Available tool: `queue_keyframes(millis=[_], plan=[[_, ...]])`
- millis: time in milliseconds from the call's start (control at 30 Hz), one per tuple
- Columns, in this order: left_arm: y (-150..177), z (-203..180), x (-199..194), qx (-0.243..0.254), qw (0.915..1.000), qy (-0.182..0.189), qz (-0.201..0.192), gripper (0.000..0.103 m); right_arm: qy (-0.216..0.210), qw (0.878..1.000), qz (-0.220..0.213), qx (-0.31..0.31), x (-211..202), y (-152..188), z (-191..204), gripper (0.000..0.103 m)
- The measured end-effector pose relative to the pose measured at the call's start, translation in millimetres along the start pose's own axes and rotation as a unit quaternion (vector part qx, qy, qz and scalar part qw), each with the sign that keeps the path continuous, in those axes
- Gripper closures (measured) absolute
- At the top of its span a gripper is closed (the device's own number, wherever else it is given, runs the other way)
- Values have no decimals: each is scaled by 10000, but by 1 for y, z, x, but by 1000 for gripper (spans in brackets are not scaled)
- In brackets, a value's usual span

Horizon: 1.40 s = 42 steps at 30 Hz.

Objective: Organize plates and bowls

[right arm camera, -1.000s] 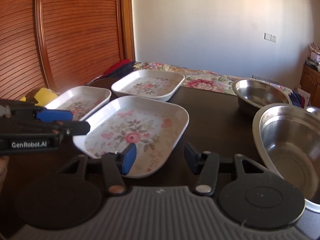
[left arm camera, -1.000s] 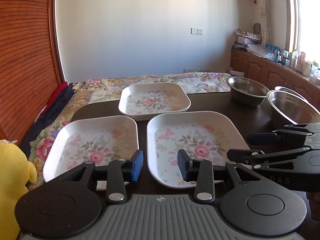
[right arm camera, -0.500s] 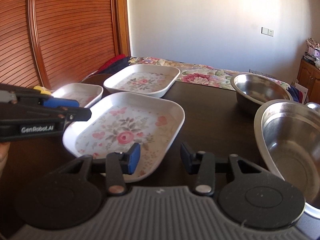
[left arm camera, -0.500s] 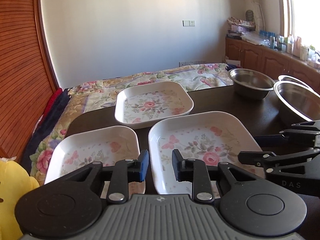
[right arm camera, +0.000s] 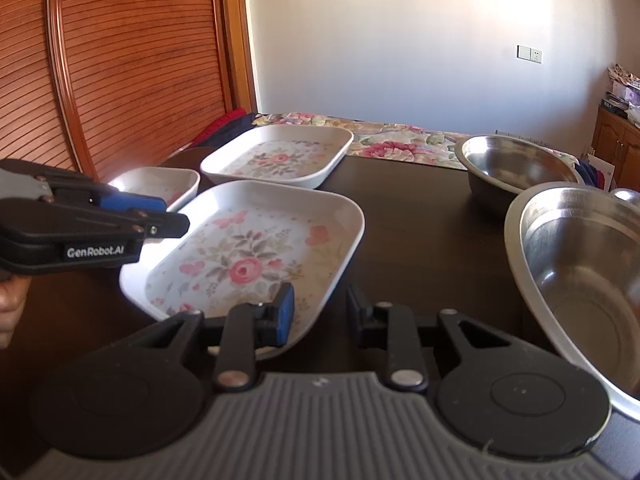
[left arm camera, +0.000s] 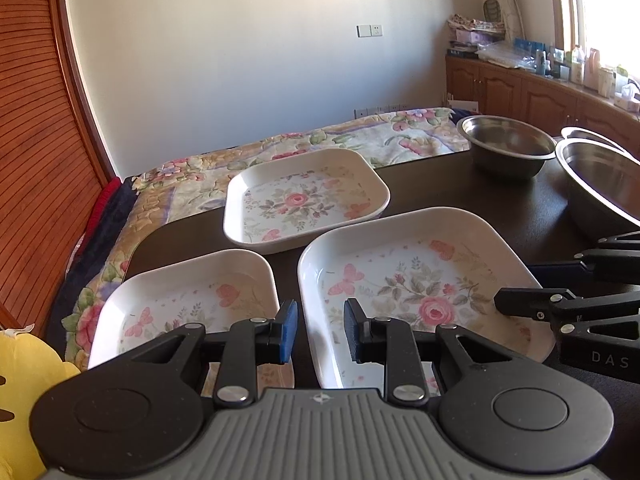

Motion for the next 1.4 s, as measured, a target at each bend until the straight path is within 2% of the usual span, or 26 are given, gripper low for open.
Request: queue_keyframes(millis=[333, 467, 1133, 1400], plan=[[4, -4, 7, 150, 9998, 49, 148, 75, 3, 10000, -64, 35, -1, 1, 0, 74], [5, -4, 5, 77, 9998, 139, 115, 84, 2, 9999, -85, 71, -1, 1, -1, 74], [7, -10, -3, 92, 9990, 332, 296, 83, -75, 9995, -120, 287, -5, 2, -11, 78], [11, -12, -31, 29, 9990, 402, 198, 83, -106, 9992, -126, 372, -13, 4, -12, 78]])
Point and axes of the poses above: each gripper's, at about its wrist camera, not at the fingertips, and x roughly the way its jaws point, z to its left, y to its underside, the point moved 2 cm from there along x, roughly the way its jaws point, and after that the axes turned 13 degrees about -y, right-handed, at the moved point
